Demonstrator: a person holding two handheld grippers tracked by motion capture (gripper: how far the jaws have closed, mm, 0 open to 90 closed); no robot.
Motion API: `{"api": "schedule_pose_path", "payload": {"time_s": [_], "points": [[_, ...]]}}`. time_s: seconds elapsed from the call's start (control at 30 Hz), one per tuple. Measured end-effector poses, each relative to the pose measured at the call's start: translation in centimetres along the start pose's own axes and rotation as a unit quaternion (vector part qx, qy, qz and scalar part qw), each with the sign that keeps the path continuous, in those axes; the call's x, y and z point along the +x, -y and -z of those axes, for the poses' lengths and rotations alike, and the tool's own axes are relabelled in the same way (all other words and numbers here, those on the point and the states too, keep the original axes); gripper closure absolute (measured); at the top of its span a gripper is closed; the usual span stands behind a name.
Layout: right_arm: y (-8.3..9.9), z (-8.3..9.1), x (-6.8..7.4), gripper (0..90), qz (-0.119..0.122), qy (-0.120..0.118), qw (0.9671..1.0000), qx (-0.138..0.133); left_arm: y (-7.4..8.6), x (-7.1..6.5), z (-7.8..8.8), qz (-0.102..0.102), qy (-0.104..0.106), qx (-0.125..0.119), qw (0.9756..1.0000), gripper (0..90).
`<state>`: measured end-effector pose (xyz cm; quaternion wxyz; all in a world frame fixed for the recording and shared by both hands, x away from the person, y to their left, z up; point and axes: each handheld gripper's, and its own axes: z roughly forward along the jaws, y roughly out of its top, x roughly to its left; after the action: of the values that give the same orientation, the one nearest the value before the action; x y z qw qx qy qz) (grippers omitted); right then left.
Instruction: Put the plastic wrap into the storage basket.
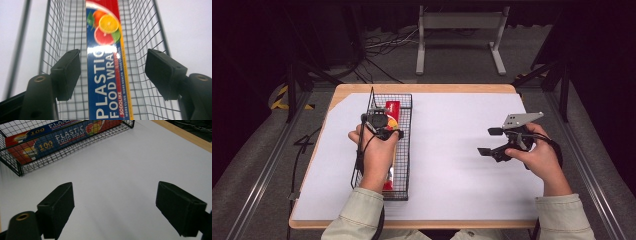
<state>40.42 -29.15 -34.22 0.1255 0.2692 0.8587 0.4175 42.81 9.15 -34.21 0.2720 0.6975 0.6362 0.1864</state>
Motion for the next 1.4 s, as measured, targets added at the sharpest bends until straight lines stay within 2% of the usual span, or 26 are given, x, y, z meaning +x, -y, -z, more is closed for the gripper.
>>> {"api": "schedule_pose_path", "payload": {"time_s": [0.03,0.1,0.17,0.2,0.3,0.37,0.53,0.7,0.73,0.83,0.87,0.9,0.97,1.1,1.17,1.2,1.23,1.3,1.37,1.4], "points": [[0.1,0.0,0.0,15.8,0.000,0.001,1.0000,0.001,-0.2,0.2,0.4,-0.008,0.006,-0.012,0.9999,29.2],[0.2,0.0,-0.1,15.8,-0.003,0.001,1.0000,-0.001,-0.5,0.4,1.1,-0.030,0.016,-0.023,0.9991,26.5],[0.3,0.1,-0.3,15.9,-0.006,0.002,1.0000,-0.002,-0.7,0.7,1.5,-0.044,0.028,-0.032,0.9981,24.0],[0.4,0.1,-0.3,16.0,-0.007,0.003,1.0000,-0.002,-1.1,1.2,2.1,-0.058,0.042,-0.040,0.9967,22.9],[0.5,0.1,-0.5,16.0,-0.009,0.006,0.9999,-0.001,-1.2,1.4,2.4,-0.064,0.040,-0.039,0.9964,22.9],[0.6,0.0,-0.6,16.1,-0.011,0.006,0.9999,-0.003,-1.4,1.7,3.0,-0.066,0.035,-0.046,0.9961,22.9],[1.0,0.0,-0.9,16.2,-0.017,0.008,0.9998,0.000,-2.2,2.3,3.9,-0.073,0.051,-0.054,0.9946,22.1],[1.2,0.1,-1.2,16.2,-0.022,0.012,0.9997,-0.002,-3.2,3.6,4.1,-0.093,0.080,-0.064,0.9904,20.3],[1.3,0.1,-1.3,16.2,-0.024,0.012,0.9996,-0.003,-3.5,3.8,4.1,-0.103,0.090,-0.065,0.9884,20.2],[1.4,0.2,-1.5,16.3,-0.026,0.014,0.9996,-0.005,-4.1,5.1,3.7,-0.148,0.119,-0.083,0.9783,19.9],[1.4,0.2,-1.6,16.2,-0.026,0.015,0.9996,-0.004,-4.3,5.5,3.6,-0.156,0.124,-0.090,0.9758,19.2],[1.5,0.2,-1.6,16.2,-0.027,0.015,0.9995,-0.005,-4.5,6.0,3.3,-0.168,0.130,-0.098,0.9723,18.7],[1.5,0.1,-1.7,16.2,-0.028,0.015,0.9995,-0.005,-4.8,6.9,2.9,-0.178,0.147,-0.112,0.9664,17.7],[1.6,0.0,-1.8,16.3,-0.028,0.016,0.9995,-0.002,-5.0,8.7,2.0,-0.206,0.161,-0.140,0.9551,17.3],[1.7,0.0,-1.9,16.2,-0.027,0.017,0.9995,-0.005,-4.9,9.9,1.6,-0.228,0.165,-0.150,0.9479,16.6],[1.7,0.0,-1.9,16.2,-0.027,0.017,0.9995,-0.005,-4.9,9.9,1.6,-0.228,0.165,-0.150,0.9479,16.3],[1.8,-0.1,-1.9,16.3,-0.028,0.017,0.9994,-0.008,-4.4,11.0,1.4,-0.241,0.172,-0.166,0.9405,16.3],[2.0,-0.3,-2.1,16.3,-0.029,0.018,0.9993,-0.013,-4.0,12.1,1.0,-0.237,0.181,-0.176,0.9381,15.7],[2.2,-0.6,-2.2,16.9,-0.028,0.021,0.9993,-0.015,-3.4,13.2,0.6,-0.236,0.174,-0.186,0.9377,15.7],[2.2,-0.7,-2.3,17.0,-0.027,0.023,0.9992,-0.015,-3.4,13.2,0.6,-0.236,0.174,-0.186,0.9377,15.7]]}}
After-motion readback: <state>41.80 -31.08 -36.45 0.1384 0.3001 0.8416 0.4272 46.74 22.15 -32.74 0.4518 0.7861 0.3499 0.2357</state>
